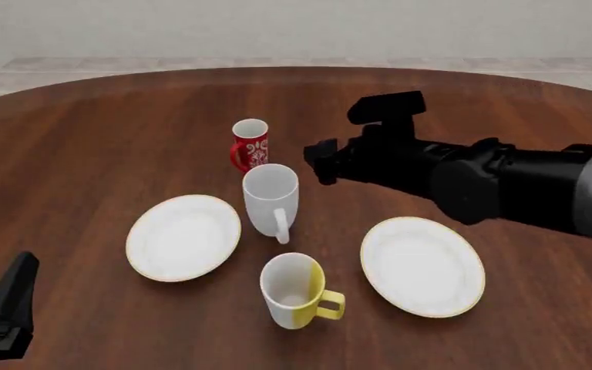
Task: Put the white mug on the left plate.
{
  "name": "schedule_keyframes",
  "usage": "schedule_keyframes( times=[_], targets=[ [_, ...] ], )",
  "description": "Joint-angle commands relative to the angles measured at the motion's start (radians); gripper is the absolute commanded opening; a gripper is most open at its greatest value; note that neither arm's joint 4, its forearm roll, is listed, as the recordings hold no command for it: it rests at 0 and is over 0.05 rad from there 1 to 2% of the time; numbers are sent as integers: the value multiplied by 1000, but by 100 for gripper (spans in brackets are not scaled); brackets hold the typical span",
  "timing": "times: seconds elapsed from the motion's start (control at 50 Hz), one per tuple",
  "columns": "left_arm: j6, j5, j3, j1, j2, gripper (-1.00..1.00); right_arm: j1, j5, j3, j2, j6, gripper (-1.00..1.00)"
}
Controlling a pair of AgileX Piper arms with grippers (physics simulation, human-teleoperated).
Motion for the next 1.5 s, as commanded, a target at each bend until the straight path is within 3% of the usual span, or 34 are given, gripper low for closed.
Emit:
schedule_keyframes(
  times=[0.02,0.28,1.04,1.5],
  targets=[
    [0,0,0,0,0,100,42,-15,-29,70,23,100],
    [0,0,0,0,0,100,96,-38,-38,136,61,100],
    [0,0,0,0,0,100,117,-145,26,250,169,100],
    [0,0,0,0,0,100,131,-149,4,302,177,100]
  ],
)
